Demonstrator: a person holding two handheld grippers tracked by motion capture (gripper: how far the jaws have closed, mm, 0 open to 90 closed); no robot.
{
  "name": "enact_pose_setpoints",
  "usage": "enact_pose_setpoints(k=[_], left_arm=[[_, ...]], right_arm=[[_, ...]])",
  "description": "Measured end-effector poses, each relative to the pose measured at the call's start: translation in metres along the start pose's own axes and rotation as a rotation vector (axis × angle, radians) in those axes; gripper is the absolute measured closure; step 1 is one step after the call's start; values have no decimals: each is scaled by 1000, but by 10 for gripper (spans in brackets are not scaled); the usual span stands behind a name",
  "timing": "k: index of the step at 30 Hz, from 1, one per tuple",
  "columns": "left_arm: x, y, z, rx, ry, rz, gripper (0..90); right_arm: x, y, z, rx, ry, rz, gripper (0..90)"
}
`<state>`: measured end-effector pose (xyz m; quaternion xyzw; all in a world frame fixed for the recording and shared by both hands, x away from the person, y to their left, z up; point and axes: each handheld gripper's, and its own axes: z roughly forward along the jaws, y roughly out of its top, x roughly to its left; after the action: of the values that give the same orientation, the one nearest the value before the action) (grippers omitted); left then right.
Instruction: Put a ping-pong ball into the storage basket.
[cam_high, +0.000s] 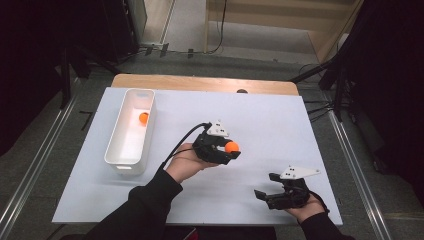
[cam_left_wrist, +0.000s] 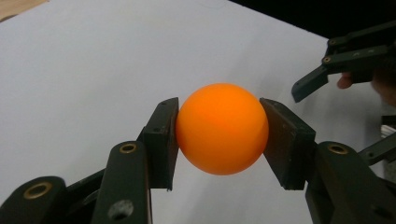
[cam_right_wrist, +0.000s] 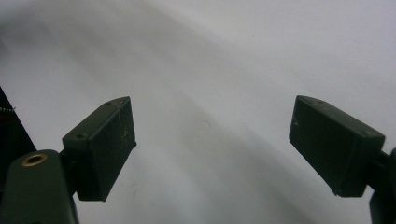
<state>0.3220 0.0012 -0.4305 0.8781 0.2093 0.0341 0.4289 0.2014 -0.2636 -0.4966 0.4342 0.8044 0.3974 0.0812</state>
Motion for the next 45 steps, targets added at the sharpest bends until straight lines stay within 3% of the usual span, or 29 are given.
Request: enact_pose_setpoints(k=[17, 35, 45], left_arm=[[12, -1, -18, -17, 11, -52, 501], [21, 1, -32, -13, 24, -66, 501], [27, 1, -38, -12, 30, -97, 501]], right_arm=[[1, 4, 4, 4, 9, -8, 129], [0, 5, 4, 9, 13, -9, 130], [0, 5, 4, 9, 13, -9, 130]])
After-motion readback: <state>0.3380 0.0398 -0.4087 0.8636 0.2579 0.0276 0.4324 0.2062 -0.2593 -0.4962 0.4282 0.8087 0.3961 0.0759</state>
